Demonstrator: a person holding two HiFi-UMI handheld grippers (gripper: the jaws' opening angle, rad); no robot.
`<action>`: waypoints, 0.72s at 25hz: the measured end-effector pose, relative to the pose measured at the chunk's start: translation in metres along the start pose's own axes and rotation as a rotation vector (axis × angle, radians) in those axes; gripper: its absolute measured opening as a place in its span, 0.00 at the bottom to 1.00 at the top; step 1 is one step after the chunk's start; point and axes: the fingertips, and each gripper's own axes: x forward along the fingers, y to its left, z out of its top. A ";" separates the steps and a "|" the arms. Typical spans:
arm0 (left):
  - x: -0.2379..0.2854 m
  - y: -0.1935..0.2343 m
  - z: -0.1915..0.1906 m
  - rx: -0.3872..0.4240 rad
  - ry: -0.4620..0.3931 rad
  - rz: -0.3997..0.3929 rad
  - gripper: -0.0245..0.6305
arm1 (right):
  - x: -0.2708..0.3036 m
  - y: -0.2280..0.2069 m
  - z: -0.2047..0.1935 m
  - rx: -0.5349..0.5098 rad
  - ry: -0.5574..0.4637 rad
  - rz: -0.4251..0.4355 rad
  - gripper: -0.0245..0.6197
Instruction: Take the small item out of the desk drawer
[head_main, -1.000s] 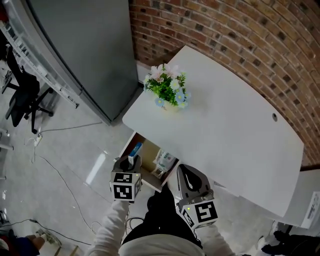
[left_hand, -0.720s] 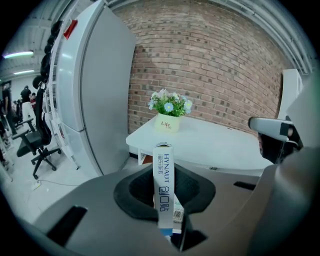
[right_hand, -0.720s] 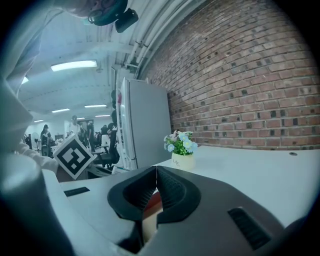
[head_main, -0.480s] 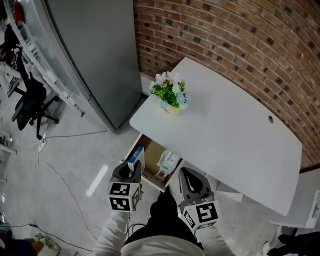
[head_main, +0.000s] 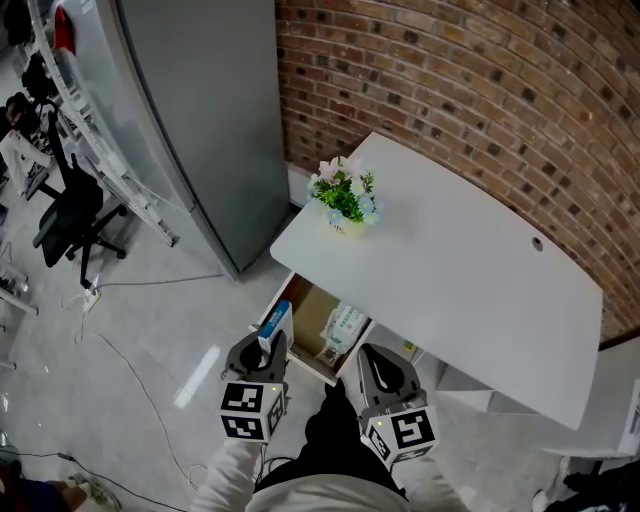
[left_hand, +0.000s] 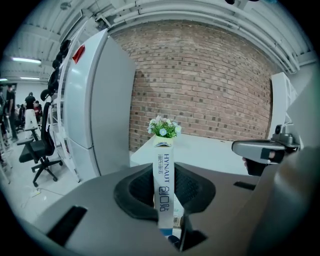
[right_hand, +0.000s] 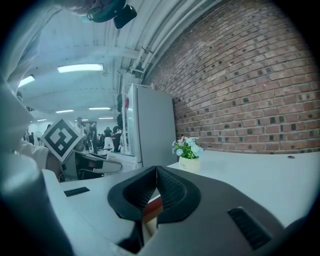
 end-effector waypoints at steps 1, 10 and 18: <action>-0.004 0.000 0.002 0.010 -0.007 0.003 0.16 | -0.002 0.001 0.000 0.002 -0.002 -0.003 0.08; -0.037 0.001 0.015 -0.002 -0.071 -0.001 0.16 | -0.013 0.003 0.002 -0.003 -0.001 -0.036 0.08; -0.053 0.002 0.018 -0.005 -0.095 0.008 0.16 | -0.016 0.006 0.003 -0.014 -0.001 -0.043 0.08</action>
